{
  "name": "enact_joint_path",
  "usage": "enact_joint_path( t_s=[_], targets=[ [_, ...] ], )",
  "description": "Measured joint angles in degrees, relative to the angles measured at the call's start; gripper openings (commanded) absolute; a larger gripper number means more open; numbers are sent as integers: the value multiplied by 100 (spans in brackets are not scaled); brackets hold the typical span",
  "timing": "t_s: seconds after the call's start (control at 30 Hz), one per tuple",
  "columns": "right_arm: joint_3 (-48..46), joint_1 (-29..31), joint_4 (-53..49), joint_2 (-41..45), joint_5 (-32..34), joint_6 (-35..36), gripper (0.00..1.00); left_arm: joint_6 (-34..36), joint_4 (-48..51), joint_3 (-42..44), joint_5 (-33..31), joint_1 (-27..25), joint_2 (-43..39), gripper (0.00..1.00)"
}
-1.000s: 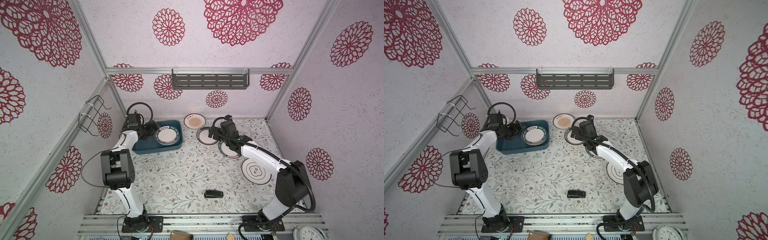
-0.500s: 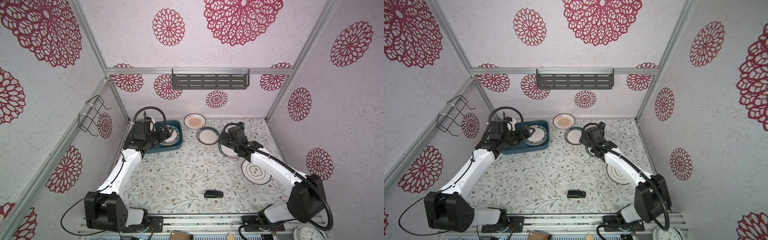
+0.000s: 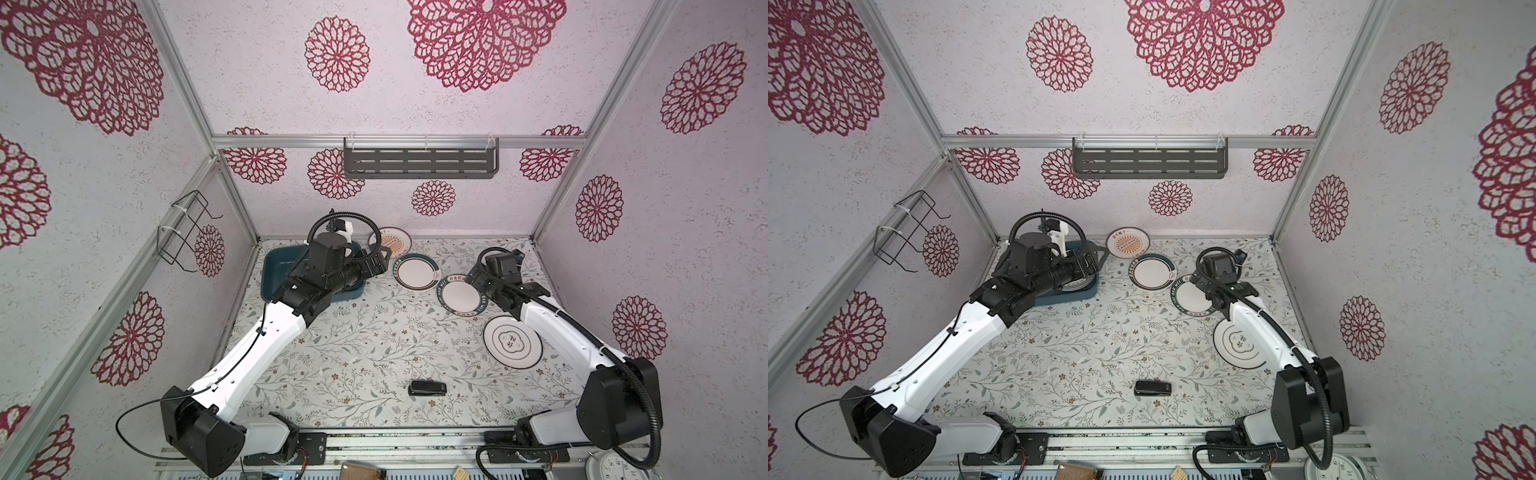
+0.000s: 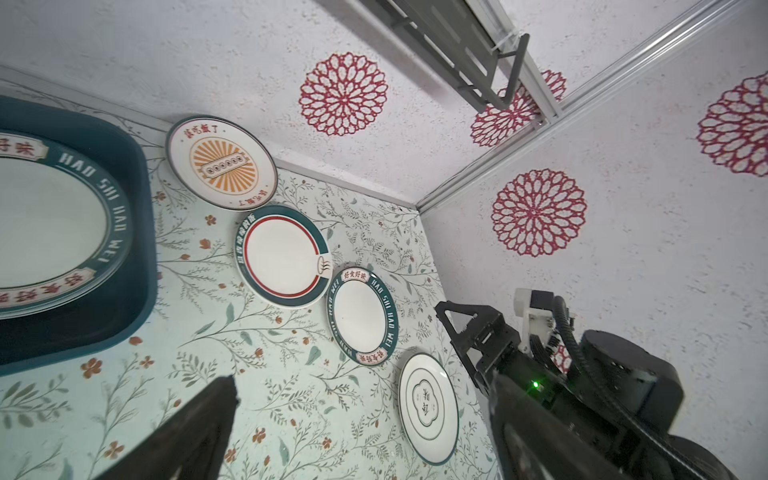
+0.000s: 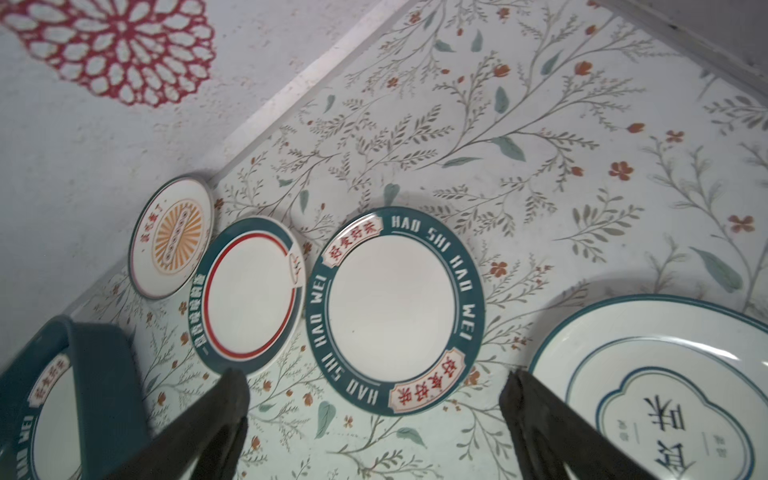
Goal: Place the plates into the plastic bin on the countertop
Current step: 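Reach the left gripper toward the cloud-emblem plate while the right gripper approaches it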
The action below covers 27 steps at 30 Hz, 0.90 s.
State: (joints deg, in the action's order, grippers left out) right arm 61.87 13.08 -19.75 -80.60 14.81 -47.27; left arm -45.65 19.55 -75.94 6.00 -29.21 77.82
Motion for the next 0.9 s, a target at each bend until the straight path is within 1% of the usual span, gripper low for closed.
enact_joint_path(
  t_s=[0.13,0.3,0.4,0.53,0.6,0.7,0.83,0.9],
  targets=[
    [-66,-962,-144,-7,-372,2,99,-188,-625,92,345,0,348,97],
    [-313,-1849,-160,-7,-616,9,99,-245,-673,-136,573,0,953,97],
    [-584,-2374,-168,-7,-879,20,99,-81,-437,-483,802,-13,1340,97],
    [-901,-3088,-122,-7,-1126,22,99,522,280,-1333,1010,-168,1982,97],
    [-1084,-3311,-55,-9,-1257,22,99,841,684,-1757,1034,-302,2286,97],
    [-1268,-3390,33,-127,-1467,131,99,1303,1126,-2229,1084,-533,2677,97],
    [-1460,-3438,540,-448,-1987,507,99,1694,1456,-2459,1220,-737,2990,97],
    [-1506,-3506,704,-575,-2138,686,99,1814,1554,-2549,1294,-782,3095,97]
  ],
)
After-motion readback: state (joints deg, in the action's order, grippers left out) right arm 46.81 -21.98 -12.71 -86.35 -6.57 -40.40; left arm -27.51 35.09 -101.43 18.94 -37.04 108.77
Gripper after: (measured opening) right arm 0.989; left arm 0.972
